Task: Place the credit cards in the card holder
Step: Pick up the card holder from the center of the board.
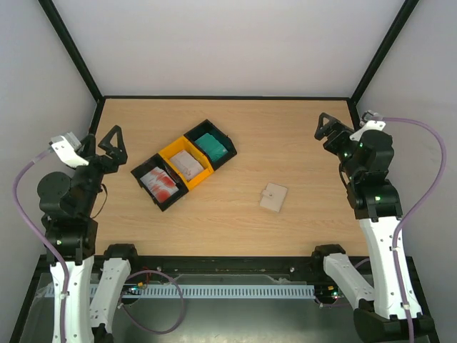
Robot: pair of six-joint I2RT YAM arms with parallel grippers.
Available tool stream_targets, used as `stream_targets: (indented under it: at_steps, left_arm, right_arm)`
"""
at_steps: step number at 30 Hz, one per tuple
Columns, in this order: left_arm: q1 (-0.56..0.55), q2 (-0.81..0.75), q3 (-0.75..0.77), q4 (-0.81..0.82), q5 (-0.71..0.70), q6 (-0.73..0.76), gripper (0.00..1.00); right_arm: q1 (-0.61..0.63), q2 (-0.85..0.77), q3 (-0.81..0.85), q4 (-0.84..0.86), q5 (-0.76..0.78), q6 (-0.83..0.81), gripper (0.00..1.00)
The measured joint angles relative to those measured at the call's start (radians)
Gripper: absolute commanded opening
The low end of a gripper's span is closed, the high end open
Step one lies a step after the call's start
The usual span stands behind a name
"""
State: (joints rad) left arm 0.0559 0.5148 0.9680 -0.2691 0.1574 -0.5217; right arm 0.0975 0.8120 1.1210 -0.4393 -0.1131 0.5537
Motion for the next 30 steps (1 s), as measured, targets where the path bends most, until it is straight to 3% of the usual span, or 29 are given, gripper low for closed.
stream_targets:
  at_steps: [11,14,23,30]
  left_arm:
    - [-0.015,-0.022,-0.092,0.021,0.018,-0.018,1.0]
    - [-0.018,-0.01,-0.125,0.027,0.038,-0.034,1.0]
    - [-0.042,0.131,-0.267,0.144,0.304,-0.116,1.0]
    - [-0.158,0.171,-0.42,0.186,0.356,-0.208,1.0]
  right_arm:
    - [-0.039,-0.03,-0.104,-0.021,-0.26,-0.031,0.99]
    - [-0.04,-0.031,-0.168,-0.02,-0.293,-0.019,0.94]
    - [-0.044,0.108,-0.376,-0.035,-0.306,0.071,0.92]
    - [-0.011,0.157,-0.558,0.005,-0.243,0.163,0.74]
